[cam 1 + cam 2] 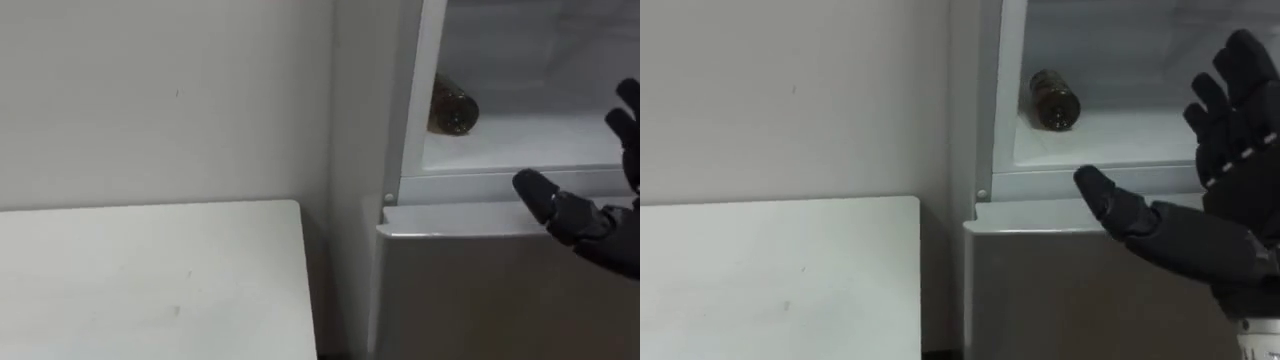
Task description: Put the bottle in the upper fridge
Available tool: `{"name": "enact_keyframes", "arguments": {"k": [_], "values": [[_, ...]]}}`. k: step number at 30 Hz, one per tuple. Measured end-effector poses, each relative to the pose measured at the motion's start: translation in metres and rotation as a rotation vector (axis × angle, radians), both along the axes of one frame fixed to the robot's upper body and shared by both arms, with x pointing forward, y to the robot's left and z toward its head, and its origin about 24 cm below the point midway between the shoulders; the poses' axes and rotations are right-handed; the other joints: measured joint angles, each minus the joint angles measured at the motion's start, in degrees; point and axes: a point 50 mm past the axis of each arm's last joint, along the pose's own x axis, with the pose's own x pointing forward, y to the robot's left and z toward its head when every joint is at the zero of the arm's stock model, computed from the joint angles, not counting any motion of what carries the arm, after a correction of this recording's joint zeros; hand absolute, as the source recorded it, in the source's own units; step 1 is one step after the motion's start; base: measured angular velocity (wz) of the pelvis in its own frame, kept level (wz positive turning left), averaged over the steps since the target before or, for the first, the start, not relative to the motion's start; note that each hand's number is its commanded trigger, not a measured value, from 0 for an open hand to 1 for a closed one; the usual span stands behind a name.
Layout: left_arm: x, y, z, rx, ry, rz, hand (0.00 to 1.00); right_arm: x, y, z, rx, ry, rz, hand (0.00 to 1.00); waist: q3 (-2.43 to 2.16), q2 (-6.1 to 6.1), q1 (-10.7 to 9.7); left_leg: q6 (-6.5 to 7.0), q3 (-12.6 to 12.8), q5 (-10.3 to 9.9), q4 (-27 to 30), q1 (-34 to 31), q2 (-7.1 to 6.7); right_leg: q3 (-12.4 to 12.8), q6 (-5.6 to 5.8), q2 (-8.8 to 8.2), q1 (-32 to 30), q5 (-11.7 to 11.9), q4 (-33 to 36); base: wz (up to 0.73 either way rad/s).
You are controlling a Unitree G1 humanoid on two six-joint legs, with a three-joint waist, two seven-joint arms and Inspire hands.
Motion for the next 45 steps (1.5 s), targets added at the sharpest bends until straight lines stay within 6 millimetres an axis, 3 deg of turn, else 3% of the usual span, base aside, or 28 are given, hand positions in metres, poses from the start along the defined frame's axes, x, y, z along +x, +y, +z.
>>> {"name": "enact_keyframes", "arguments": {"k": [4, 9, 13, 16, 18, 26, 35, 40, 45], "values": [[-0.001, -0.002, 0.0, 0.012, 0.009, -0.009, 0.0, -0.007, -0.005, -0.012, 0.046, 0.041, -0.04, 0.0, 0.27, 0.02, -1.04, -0.06, 0.23, -0.03, 0.06, 0.35, 0.03, 0.15, -0.04, 0.04, -0.11, -0.02, -0.15, -0.04], [-0.002, -0.002, 0.0, 0.013, 0.011, -0.014, 0.0, -0.015, -0.01, -0.03, 0.129, 0.111, -0.095, 0.0, 0.46, 0.21, -0.57, -0.16, 0.91, -0.13, -0.53, 0.94, -0.01, 1.74, -0.01, 0.37, -0.24, -0.12, -0.51, -0.13], [0.0, -0.005, -0.001, 0.005, 0.007, -0.04, 0.0, -0.013, -0.023, -0.064, 0.181, 0.244, -0.182, 0.0, 0.41, 0.0, -0.63, -0.18, 1.1, -0.15, -0.53, 0.98, -0.05, 1.92, 0.04, 0.65, -0.1, -0.02, -0.5, -0.01], [0.0, -0.007, -0.002, 0.0, 0.0, -0.035, 0.0, -0.014, -0.031, -0.09, 0.242, 0.345, -0.238, 0.0, 0.06, 0.12, -0.57, -0.23, 1.24, -0.18, -0.56, 0.88, -0.05, 2.23, 0.02, 0.75, -0.7, -0.02, -0.39, -0.04], [0.0, -0.008, -0.002, -0.004, 0.001, -0.034, 0.0, -0.015, -0.034, -0.097, 0.263, 0.373, -0.25, 0.0, 0.27, 0.45, -0.63, -0.23, 1.3, -0.18, -0.57, 0.6, -0.03, 2.45, 0.01, 0.66, -0.93, -0.01, -0.42, -0.05], [0.0, -0.009, -0.002, -0.016, -0.014, 0.0, 0.0, -0.027, -0.041, -0.14, 0.43, 0.526, -0.347, 0.0, 0.23, 0.8, -0.88, -0.26, 1.29, -0.17, -0.16, 0.83, -0.03, 2.66, -0.07, 0.73, -0.32, -0.09, -1.44, 0.0], [0.005, -0.009, -0.001, -0.018, -0.038, 0.002, 0.0, -0.035, -0.047, -0.16, 0.521, 0.602, -0.478, 0.0, 0.43, 1.17, -1.07, -0.28, 1.58, -0.18, -0.04, 1.04, -0.12, 2.75, -0.07, 0.78, -0.11, -0.1, -1.5, 0.0], [-0.001, -0.009, -0.001, -0.02, -0.034, 0.043, 0.0, -0.045, -0.053, -0.175, 0.565, 0.668, -0.576, 0.0, 0.41, 0.98, -1.18, -0.3, 1.56, -0.2, -0.21, 0.98, -0.12, 2.58, -0.07, 0.77, -0.25, -0.1, -1.46, 0.0], [-0.007, -0.008, 0.0, -0.01, -0.029, 0.077, 0.0, -0.054, -0.068, -0.173, 0.612, 0.642, -0.692, 0.0, 0.35, 0.74, -2.27, -0.31, 1.12, -0.2, -0.39, 0.7, -0.19, 2.04, -0.03, 0.67, -0.47, -0.13, -1.37, 0.04]]}}
